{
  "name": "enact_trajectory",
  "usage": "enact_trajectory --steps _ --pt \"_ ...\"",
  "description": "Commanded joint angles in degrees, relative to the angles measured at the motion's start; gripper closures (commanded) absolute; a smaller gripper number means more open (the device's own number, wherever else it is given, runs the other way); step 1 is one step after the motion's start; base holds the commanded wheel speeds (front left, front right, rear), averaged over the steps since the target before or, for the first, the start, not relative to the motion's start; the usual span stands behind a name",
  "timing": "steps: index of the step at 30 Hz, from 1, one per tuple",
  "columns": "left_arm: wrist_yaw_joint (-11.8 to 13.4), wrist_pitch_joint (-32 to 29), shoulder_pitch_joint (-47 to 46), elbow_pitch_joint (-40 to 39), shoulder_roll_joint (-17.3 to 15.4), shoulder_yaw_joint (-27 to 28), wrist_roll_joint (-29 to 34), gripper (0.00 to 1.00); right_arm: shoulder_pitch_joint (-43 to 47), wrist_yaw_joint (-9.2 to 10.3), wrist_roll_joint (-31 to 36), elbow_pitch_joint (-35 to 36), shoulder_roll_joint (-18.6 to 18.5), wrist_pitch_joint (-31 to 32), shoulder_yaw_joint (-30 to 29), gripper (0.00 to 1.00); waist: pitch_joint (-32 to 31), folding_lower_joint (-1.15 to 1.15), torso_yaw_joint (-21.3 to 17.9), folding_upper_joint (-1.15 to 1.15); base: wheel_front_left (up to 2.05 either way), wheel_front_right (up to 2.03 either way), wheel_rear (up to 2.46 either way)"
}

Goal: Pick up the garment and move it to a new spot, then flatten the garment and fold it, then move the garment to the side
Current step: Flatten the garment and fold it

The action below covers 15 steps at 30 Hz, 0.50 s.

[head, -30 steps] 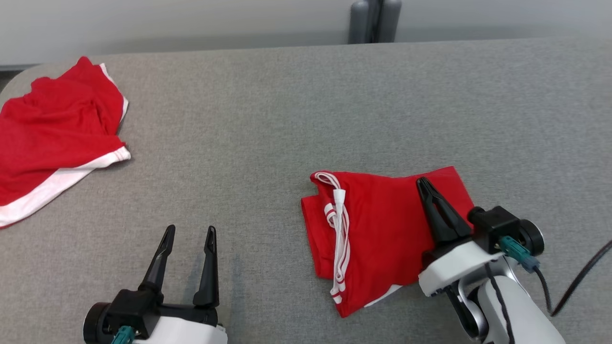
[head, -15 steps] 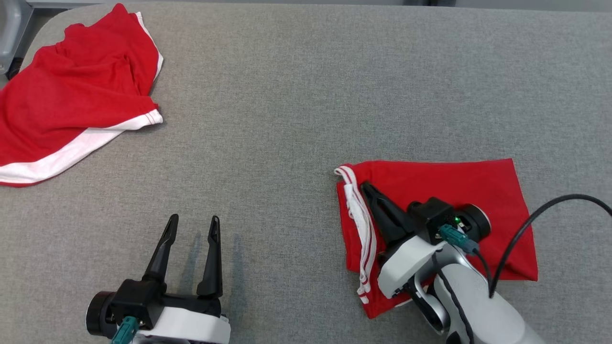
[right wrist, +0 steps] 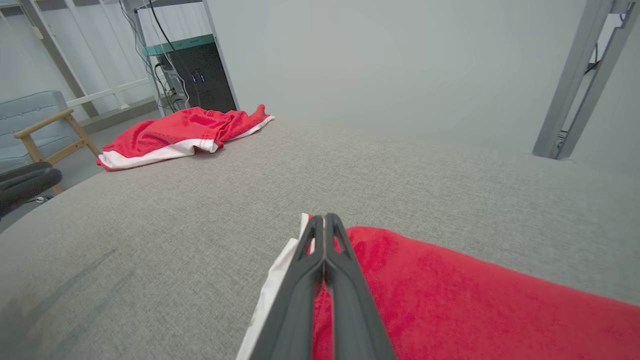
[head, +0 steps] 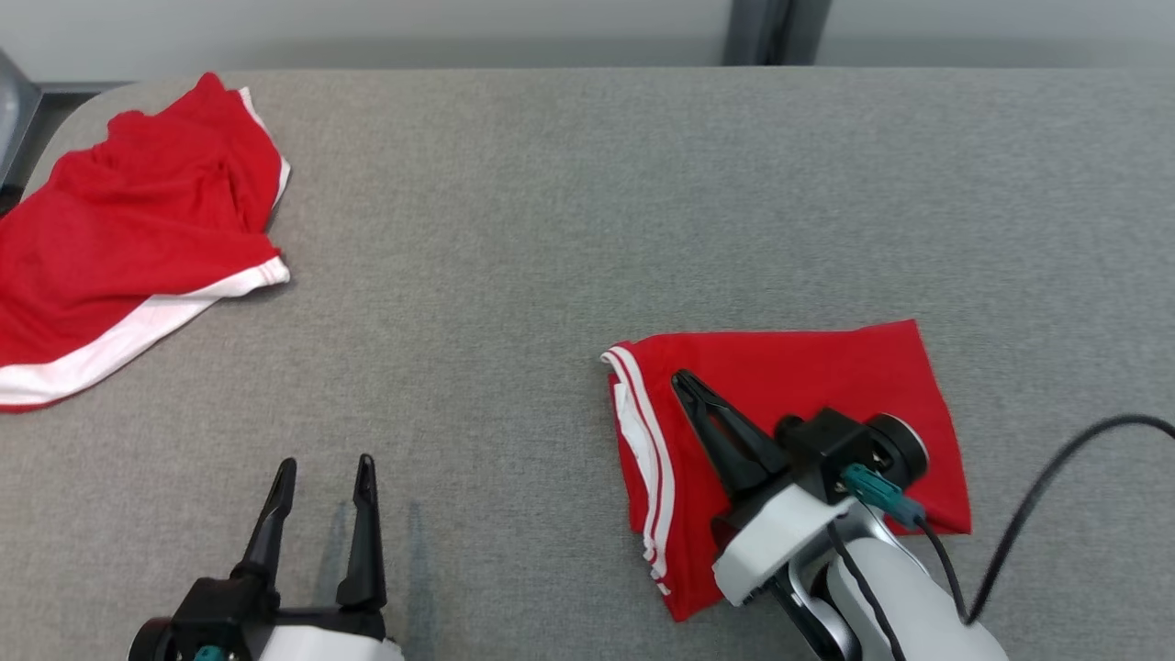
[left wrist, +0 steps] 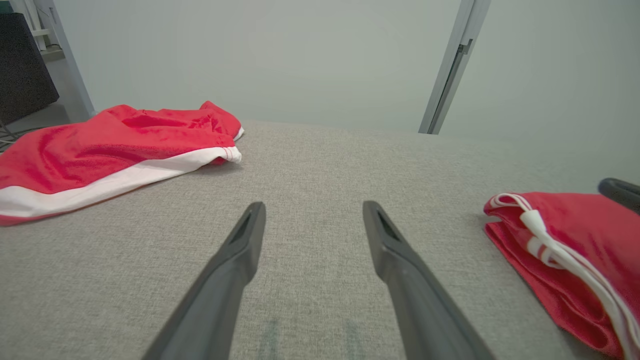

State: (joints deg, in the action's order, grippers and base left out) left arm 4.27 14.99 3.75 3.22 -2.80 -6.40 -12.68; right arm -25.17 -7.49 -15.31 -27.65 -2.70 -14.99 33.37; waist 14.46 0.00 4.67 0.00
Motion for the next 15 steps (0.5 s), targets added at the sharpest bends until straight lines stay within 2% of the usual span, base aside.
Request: enact_trajectory --steps 1,2,3,4,5,10,15 --pt "-0.5 0.3 1.2 0.0 -0.2 1.2 0.5 0.0 2.7 -0.01 1.3 2.2 -0.4 -0.3 -1.7 0.94 -3.7 0.0 -3.7 0.0 0.0 0.0 0.0" --pt "-0.8 0.3 1.9 0.0 -0.2 1.9 0.9 0.0 4.4 -0.01 2.4 4.6 -0.5 -0.3 -4.0 0.81 -4.8 0.0 -4.8 0.0 0.0 0.0 0.0" --pt "-1.1 0.3 2.8 0.0 -0.2 2.9 1.2 0.0 6.1 -0.01 3.6 6.9 -0.7 -0.3 -5.9 0.56 -6.0 0.0 -5.9 0.0 0.0 0.0 0.0" --pt "-1.2 0.3 3.6 -0.1 -0.2 3.6 1.3 0.0 8.0 -0.01 4.7 8.9 -1.3 -0.3 -7.6 0.09 -7.1 0.0 -7.0 0.0 0.0 0.0 0.0" --pt "-1.5 0.3 4.2 -0.3 -0.2 4.3 1.3 0.0 9.9 -0.01 5.5 10.9 -1.9 -0.3 -9.5 0.0 -8.1 0.0 -8.0 0.0 0.0 0.0 0.0" --pt "-2.4 0.3 7.2 -0.7 -0.2 6.1 1.1 0.0 17.9 -0.01 8.0 18.5 -5.3 -0.3 -18.4 0.0 -12.7 0.0 -11.5 0.0 0.0 0.0 0.0" --pt "-2.6 0.3 8.9 -0.9 -0.2 7.3 0.8 0.0 23.7 -0.01 7.2 22.0 -6.9 -0.3 -28.1 0.0 -15.3 0.0 -12.1 0.0 0.0 0.0 0.0"
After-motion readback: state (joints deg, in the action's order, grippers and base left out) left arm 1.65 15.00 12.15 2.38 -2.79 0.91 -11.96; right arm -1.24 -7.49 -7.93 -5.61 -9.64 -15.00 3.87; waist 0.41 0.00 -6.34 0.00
